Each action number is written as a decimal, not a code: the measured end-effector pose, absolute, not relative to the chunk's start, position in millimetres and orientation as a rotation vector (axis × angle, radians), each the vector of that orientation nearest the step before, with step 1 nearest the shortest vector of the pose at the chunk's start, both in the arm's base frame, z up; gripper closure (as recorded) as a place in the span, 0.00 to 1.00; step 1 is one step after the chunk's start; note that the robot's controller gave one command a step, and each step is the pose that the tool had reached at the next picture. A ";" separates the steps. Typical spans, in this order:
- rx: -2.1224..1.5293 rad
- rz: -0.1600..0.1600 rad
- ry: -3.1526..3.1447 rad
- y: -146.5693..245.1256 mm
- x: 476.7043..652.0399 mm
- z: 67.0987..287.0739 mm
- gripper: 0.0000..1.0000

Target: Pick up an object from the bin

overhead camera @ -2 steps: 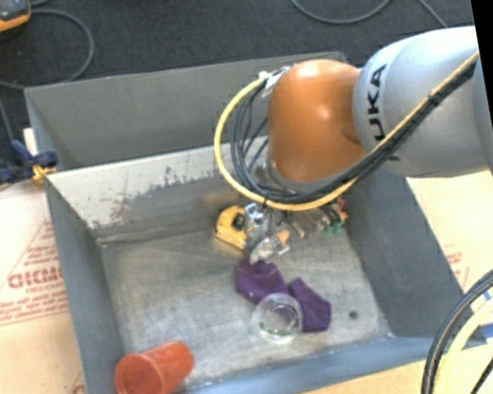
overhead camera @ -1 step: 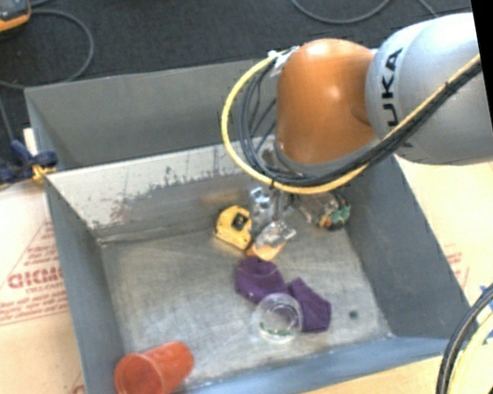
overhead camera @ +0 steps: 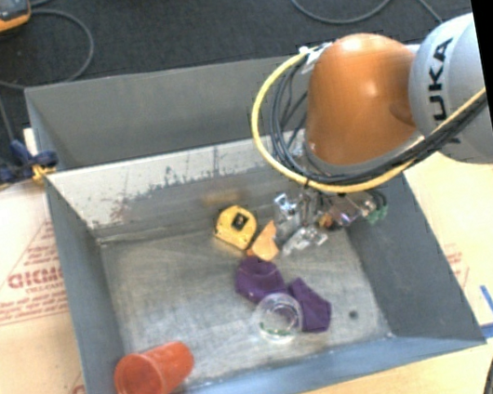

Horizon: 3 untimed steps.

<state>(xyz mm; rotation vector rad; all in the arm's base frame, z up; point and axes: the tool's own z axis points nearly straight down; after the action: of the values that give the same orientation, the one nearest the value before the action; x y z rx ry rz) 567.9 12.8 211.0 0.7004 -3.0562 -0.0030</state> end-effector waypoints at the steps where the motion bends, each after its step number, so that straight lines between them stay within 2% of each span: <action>1: 0.771 0.007 -3.065 4.7 571.6 224.3 1.00; 2: 0.758 0.001 -3.057 6.2 572.9 163.7 1.00; 3: 0.793 -0.001 -3.043 14.9 568.3 139.9 0.00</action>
Offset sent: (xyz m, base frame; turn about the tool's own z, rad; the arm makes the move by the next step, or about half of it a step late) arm 0.0042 -0.0054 -0.0609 -0.0347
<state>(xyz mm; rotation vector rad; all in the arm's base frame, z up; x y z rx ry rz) 568.3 14.9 139.9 0.7930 -3.0431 -0.0011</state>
